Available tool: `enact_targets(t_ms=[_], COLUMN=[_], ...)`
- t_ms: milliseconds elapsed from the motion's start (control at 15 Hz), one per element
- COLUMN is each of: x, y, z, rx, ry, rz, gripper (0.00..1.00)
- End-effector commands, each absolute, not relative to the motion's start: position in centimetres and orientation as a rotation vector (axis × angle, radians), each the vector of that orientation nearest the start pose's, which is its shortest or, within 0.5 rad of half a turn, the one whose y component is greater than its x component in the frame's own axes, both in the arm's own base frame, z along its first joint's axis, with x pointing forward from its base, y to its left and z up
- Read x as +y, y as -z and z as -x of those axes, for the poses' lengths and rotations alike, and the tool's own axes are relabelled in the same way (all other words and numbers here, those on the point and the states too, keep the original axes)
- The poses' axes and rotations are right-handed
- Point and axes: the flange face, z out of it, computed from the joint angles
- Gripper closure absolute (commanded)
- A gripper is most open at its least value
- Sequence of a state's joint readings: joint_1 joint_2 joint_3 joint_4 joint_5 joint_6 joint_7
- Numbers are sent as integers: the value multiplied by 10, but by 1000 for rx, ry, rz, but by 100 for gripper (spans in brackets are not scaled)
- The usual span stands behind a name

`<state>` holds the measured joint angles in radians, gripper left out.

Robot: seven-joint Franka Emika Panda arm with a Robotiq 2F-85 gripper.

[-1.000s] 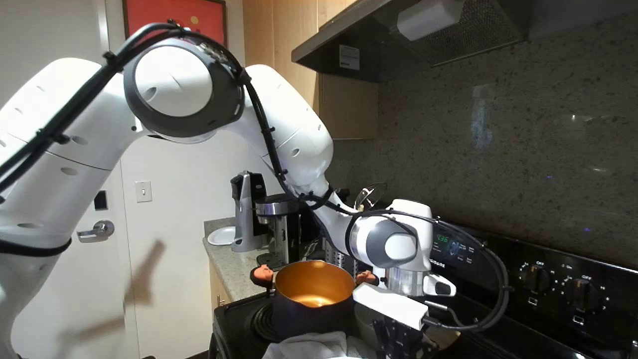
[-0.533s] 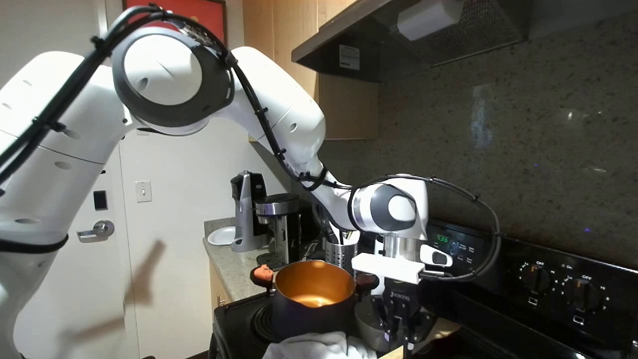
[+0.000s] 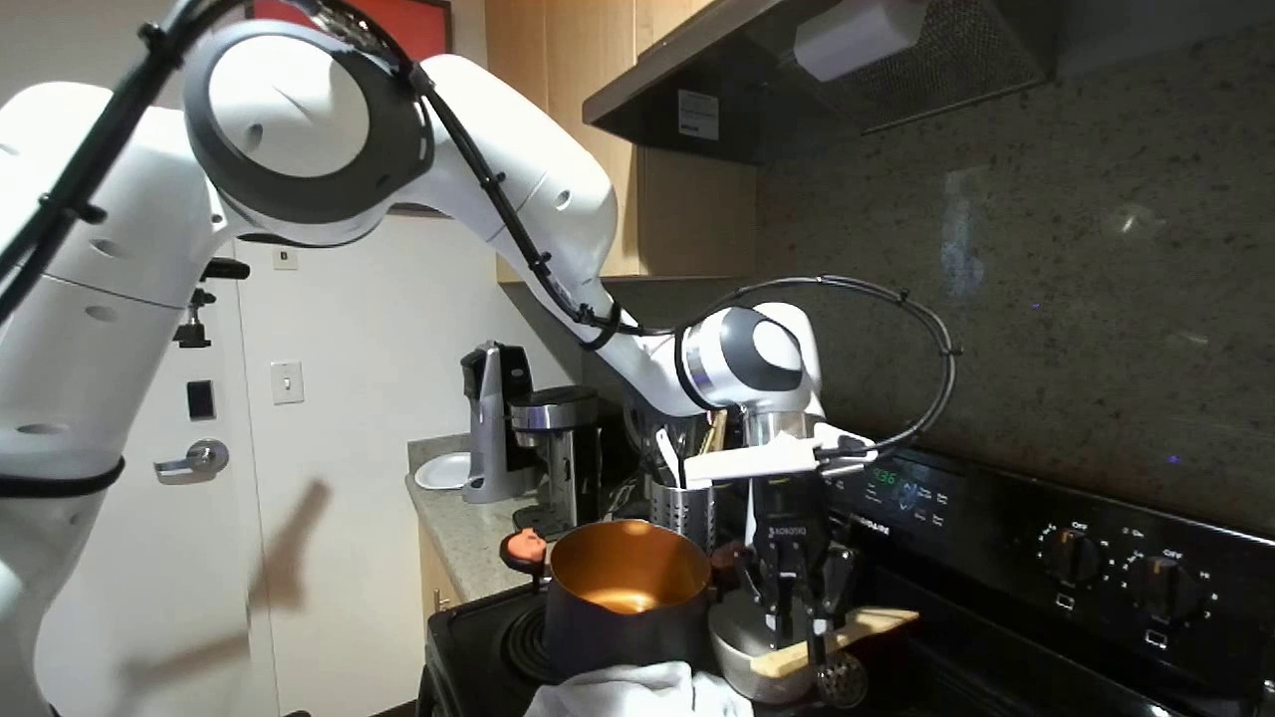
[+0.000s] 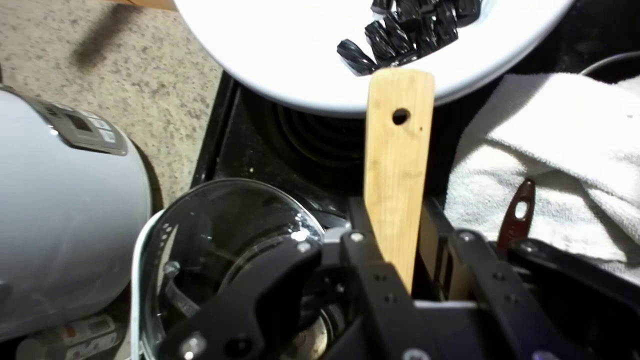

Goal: Put the wooden spoon on the stove in the metal rack

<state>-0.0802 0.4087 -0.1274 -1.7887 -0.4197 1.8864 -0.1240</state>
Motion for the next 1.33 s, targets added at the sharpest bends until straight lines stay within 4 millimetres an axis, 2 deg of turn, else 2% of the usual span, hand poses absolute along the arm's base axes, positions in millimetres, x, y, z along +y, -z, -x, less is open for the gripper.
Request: enact_targets(t_ms=[0, 200, 467, 733, 867, 1267], x=[-131, -110, -76, -43, -29, 0], y=[-352, -374, -390, -400, -409, -463], z=[-590, -581, -565, -543, -533, -508], rx=[-213, -319, -597, -945, -1061, -1276], ry=[-762, -891, -1035, -1024, -1018, -1042], rz=[3575, 3699, 3792, 3809, 3814, 3830], gripper=[89, 89, 89, 90, 89, 89])
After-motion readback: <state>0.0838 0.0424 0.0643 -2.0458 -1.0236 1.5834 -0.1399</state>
